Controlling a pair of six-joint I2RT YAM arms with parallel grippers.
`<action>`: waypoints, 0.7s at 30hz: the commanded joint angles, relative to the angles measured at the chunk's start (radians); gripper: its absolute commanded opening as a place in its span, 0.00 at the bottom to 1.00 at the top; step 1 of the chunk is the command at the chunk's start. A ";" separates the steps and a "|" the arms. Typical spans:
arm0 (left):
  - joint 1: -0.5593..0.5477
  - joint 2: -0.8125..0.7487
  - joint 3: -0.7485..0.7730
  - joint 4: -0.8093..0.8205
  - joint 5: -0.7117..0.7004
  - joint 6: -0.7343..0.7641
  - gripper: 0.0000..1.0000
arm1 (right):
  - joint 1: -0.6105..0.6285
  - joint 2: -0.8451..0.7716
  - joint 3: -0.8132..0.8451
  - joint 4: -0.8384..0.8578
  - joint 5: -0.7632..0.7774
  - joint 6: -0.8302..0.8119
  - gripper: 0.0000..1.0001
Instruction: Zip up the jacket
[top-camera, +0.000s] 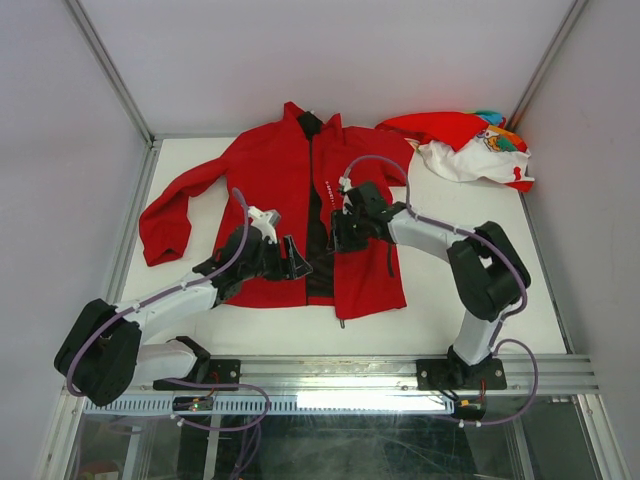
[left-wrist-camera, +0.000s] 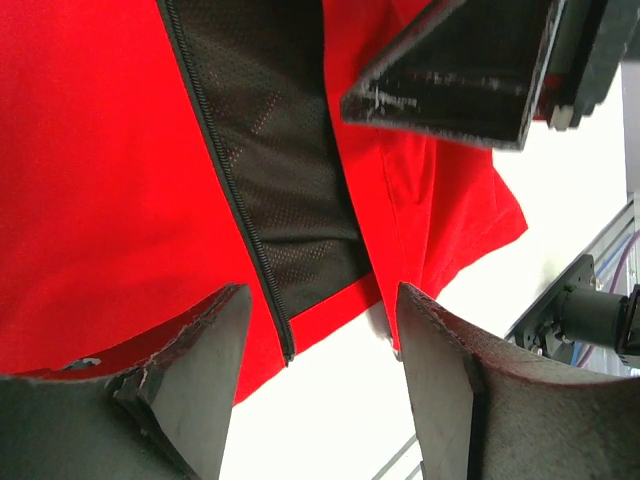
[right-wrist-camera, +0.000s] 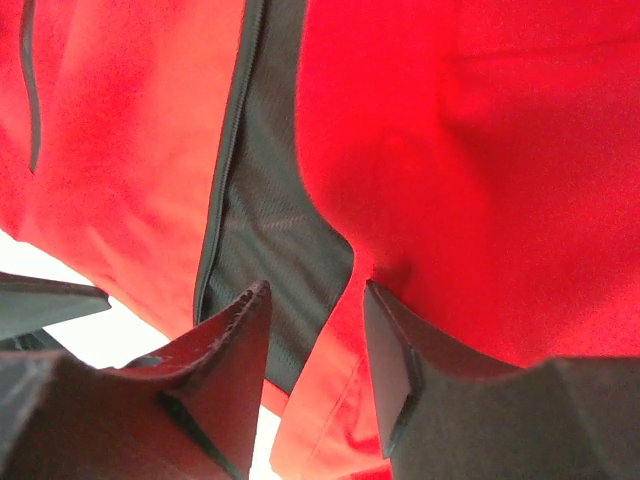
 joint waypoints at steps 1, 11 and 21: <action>-0.013 -0.013 0.004 0.057 0.023 -0.010 0.61 | 0.123 -0.122 0.053 -0.134 0.251 -0.043 0.48; -0.011 -0.072 -0.065 0.021 -0.095 -0.038 0.61 | 0.413 -0.208 -0.019 -0.360 0.656 0.121 0.56; -0.005 -0.092 -0.095 0.009 -0.122 -0.047 0.61 | 0.550 -0.111 -0.009 -0.409 0.756 0.222 0.62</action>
